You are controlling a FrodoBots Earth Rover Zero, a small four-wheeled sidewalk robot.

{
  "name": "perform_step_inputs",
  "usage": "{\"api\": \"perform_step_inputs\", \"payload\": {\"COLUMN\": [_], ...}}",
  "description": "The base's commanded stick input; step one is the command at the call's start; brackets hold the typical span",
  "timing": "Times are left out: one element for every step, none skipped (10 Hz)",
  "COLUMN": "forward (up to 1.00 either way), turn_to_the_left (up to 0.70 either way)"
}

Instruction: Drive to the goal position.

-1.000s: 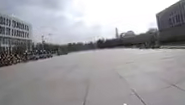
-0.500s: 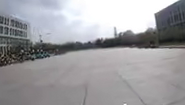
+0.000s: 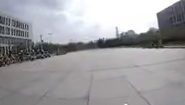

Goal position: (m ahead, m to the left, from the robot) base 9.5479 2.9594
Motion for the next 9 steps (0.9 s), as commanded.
{"api": "perform_step_inputs", "payload": {"forward": [0.70, 0.70, 0.70, 0.70, 0.70, 0.70, 0.70, 0.70, 0.70], "turn_to_the_left": [0.00, 0.00, 0.00, 0.00, 0.00, 0.00, 0.00, 0.00, 0.00]}}
